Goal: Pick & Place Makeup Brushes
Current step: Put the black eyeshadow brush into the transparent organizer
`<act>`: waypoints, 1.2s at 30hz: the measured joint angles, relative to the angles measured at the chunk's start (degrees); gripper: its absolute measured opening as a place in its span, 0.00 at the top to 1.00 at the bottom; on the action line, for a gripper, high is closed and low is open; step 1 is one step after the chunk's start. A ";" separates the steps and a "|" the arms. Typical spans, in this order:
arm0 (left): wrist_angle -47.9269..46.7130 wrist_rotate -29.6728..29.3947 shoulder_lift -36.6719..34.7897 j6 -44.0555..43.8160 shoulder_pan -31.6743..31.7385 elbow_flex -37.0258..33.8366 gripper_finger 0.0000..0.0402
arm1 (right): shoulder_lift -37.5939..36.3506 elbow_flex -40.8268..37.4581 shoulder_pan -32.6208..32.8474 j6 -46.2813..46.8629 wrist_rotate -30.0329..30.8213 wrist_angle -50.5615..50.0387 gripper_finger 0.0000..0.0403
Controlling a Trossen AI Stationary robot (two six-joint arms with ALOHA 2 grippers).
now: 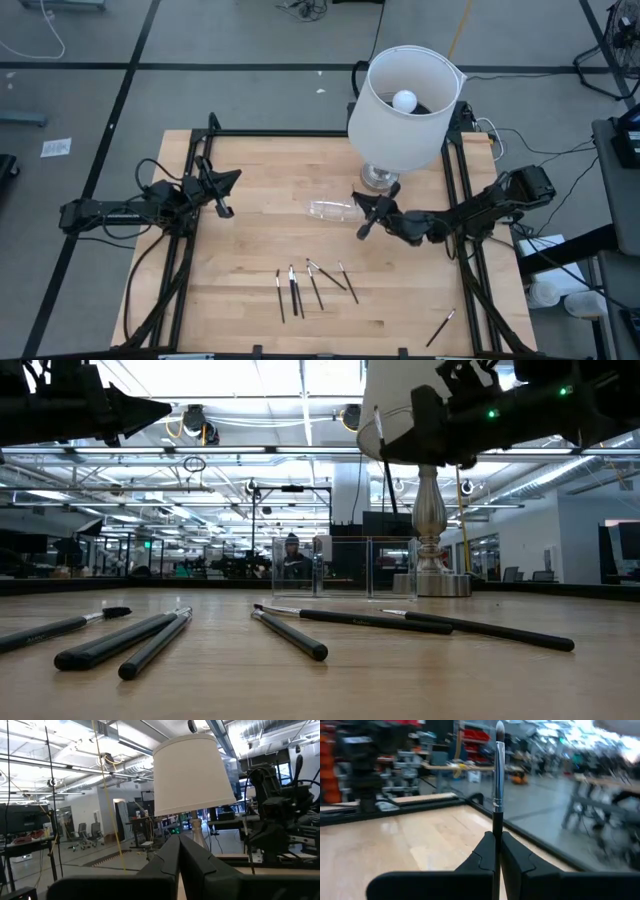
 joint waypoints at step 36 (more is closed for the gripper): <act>-0.42 0.00 -0.01 -0.09 0.00 0.00 0.96 | 11.69 0.02 -3.90 9.59 -2.75 -0.81 1.00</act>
